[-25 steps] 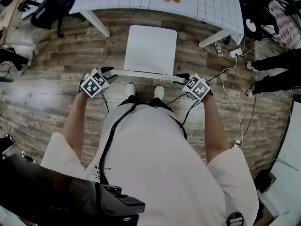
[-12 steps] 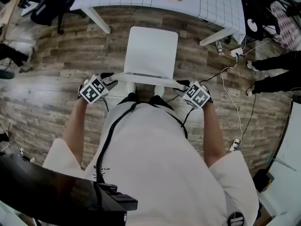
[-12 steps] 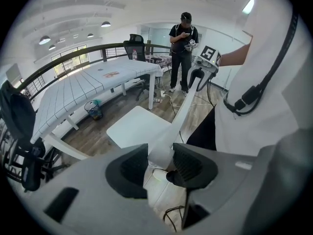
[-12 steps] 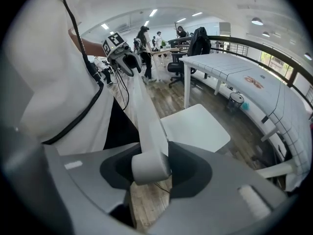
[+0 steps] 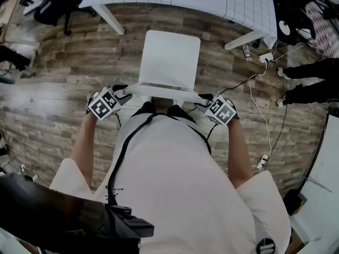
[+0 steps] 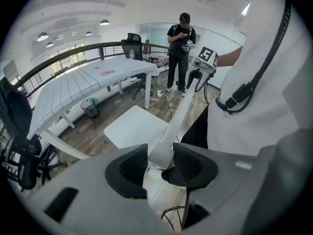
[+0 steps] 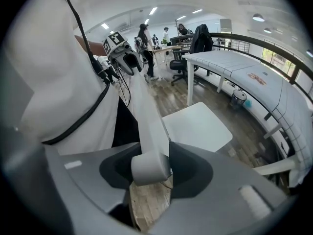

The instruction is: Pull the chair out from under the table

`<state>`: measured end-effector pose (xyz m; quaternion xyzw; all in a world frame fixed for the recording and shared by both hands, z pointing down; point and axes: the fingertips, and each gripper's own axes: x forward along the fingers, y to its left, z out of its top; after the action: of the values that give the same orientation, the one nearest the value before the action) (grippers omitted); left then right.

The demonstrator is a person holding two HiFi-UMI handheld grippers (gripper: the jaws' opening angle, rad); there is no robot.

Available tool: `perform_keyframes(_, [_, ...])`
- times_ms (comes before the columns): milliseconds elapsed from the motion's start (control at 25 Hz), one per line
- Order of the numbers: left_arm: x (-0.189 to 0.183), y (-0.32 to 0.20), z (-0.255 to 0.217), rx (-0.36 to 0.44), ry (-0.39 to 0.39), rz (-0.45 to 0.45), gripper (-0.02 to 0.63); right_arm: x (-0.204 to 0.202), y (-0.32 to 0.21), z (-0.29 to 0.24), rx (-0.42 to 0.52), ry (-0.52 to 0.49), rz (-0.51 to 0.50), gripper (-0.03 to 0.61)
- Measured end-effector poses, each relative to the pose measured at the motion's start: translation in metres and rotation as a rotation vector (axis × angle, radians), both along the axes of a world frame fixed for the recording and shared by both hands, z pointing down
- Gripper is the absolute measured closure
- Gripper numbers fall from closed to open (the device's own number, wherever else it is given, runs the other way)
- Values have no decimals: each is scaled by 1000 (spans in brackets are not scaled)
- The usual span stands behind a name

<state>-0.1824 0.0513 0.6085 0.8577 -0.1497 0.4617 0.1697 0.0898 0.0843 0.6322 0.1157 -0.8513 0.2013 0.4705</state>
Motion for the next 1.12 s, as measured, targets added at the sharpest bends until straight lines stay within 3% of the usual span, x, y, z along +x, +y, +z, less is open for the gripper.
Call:
perform_keyframes(440, [2, -3, -6, 5, 27, -3, 427, -1, -1, -5, 25, 21, -25, 399])
perform_keyframes(600, [11, -13, -17, 40, 24, 12, 395, -2, -6, -16, 52, 48, -71, 365])
perform_keyframes(760, [34, -29, -41, 101, 52, 45, 394, -11, -16, -42, 57, 3, -68, 360])
perform_keyframes(920, [62, -50, -67, 163, 117, 53, 405, -23, -37, -73, 81, -105, -13, 372])
perform_keyframes(1120, [97, -75, -104, 190, 275, 4, 434, -38, -64, -106, 140, -221, 49, 415])
